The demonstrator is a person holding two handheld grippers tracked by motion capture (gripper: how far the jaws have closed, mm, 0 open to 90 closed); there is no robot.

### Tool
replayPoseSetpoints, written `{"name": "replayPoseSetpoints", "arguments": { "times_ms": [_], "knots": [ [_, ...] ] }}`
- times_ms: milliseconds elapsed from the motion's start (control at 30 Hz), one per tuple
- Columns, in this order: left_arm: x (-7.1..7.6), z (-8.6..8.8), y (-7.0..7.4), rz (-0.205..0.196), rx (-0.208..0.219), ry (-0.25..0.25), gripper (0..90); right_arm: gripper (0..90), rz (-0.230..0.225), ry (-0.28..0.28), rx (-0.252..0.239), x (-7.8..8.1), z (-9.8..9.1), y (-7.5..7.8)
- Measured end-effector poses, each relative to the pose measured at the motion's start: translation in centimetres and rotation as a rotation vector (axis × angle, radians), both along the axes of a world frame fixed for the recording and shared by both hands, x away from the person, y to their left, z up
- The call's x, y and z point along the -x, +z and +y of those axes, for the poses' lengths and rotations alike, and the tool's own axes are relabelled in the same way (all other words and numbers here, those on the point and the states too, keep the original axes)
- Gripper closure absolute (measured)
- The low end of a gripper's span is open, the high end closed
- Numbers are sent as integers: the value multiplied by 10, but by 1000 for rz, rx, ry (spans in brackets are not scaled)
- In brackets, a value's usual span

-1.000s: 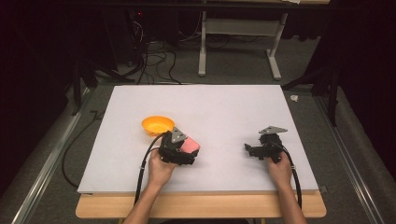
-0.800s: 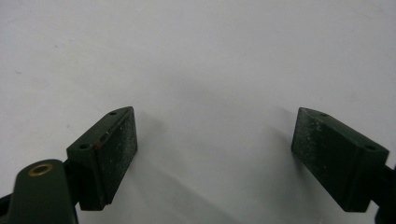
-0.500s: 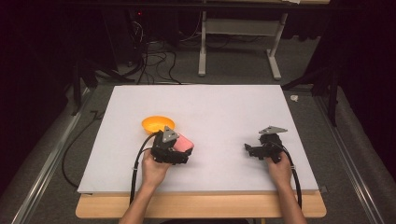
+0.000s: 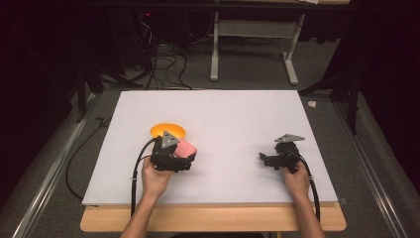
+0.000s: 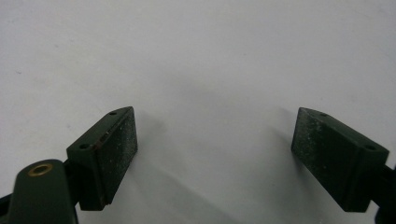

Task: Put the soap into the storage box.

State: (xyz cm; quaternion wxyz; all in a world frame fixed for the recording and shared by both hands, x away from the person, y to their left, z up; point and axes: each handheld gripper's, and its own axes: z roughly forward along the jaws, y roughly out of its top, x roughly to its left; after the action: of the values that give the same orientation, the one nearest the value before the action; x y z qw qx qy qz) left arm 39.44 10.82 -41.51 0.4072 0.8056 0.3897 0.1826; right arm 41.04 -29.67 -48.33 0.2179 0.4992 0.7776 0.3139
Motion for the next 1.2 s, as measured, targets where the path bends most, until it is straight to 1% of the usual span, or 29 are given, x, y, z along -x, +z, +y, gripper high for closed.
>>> {"name": "replayPoseSetpoints", "arguments": {
  "times_ms": [200,300,367,500,533,700,800,900,1033,1100,1200],
  "knots": [
    [-5,10,2,8,23,42,136,150,-1,4,-1,0,0,0],
    [-8,12,3,1,10,66,136,151,0,4,-2,0,0,0],
    [-10,13,5,-2,3,74,136,151,0,4,-2,0,0,0],
    [-14,15,8,-11,0,86,136,150,1,5,-1,0,0,0],
    [-15,16,9,-11,4,89,136,150,0,7,0,0,0,0],
    [-20,20,12,-8,-4,109,136,150,0,7,0,0,0,0],
    [-24,21,15,0,-11,123,136,150,0,7,1,0,0,0],
    [-29,23,15,14,-5,131,136,150,0,7,0,0,0,0],
    [-36,24,15,24,-14,149,136,150,0,7,0,0,0,0],
    [-40,25,15,30,-4,156,136,150,2,5,-1,0,0,0],
    [-44,26,15,35,-11,170,136,150,2,5,-2,0,0,0]
  ]
}}
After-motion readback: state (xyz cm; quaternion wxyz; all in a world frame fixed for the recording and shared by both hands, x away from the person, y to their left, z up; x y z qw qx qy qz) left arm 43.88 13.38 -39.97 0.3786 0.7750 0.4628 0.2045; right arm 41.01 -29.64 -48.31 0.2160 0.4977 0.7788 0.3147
